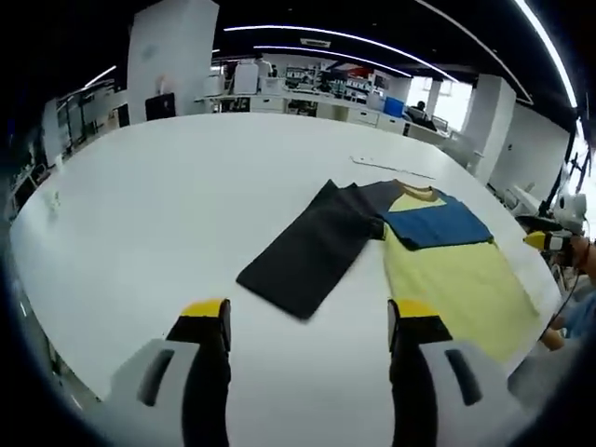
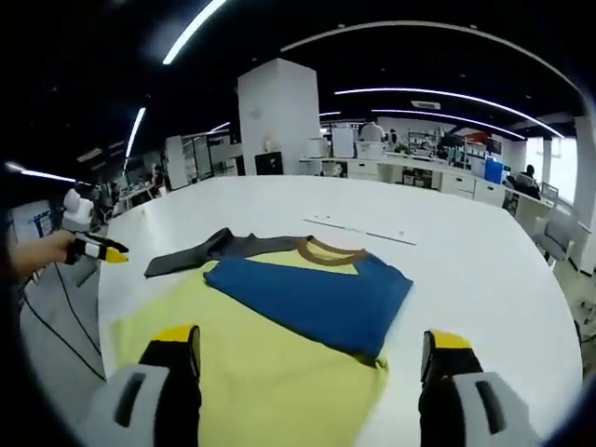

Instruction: Fold the garment on the visible template until the final outline fits inside the template.

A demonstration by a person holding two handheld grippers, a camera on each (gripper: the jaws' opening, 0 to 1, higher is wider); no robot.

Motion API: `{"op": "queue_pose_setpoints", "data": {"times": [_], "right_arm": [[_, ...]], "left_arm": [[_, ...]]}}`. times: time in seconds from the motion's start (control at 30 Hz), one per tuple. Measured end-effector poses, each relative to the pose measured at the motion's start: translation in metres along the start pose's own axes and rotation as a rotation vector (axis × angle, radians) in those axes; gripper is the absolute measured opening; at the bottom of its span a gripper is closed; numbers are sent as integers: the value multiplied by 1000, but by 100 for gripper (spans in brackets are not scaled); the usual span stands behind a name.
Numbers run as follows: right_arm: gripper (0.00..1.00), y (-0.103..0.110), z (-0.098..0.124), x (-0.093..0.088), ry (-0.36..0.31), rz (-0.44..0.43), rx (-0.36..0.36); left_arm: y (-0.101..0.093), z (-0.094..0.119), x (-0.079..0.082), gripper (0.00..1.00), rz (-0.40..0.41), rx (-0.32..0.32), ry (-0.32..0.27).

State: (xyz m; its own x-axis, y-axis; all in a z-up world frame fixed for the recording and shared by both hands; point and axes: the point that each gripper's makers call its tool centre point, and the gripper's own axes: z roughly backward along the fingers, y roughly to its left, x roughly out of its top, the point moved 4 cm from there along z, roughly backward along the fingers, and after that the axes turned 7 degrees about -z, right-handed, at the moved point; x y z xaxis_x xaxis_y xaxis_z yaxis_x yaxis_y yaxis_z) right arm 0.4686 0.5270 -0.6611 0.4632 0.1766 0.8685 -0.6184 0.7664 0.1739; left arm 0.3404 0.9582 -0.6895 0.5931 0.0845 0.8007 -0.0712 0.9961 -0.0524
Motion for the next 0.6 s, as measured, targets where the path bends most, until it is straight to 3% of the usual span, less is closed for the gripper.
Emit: {"op": "queue_pose_setpoints", "data": {"times": [0.3,0.4,0.6], "right_arm": [[100,10,25,-2,-17,-20,0],[100,9,31,-5,-9,-23,-15],[98,11,41,-11,-8,-54,-50]], "left_arm": [[4,-22,-8,64,79,26,-1],[5,-30,-15,61,56,44,25],[5,-40,-22,58,40,66,20]]}}
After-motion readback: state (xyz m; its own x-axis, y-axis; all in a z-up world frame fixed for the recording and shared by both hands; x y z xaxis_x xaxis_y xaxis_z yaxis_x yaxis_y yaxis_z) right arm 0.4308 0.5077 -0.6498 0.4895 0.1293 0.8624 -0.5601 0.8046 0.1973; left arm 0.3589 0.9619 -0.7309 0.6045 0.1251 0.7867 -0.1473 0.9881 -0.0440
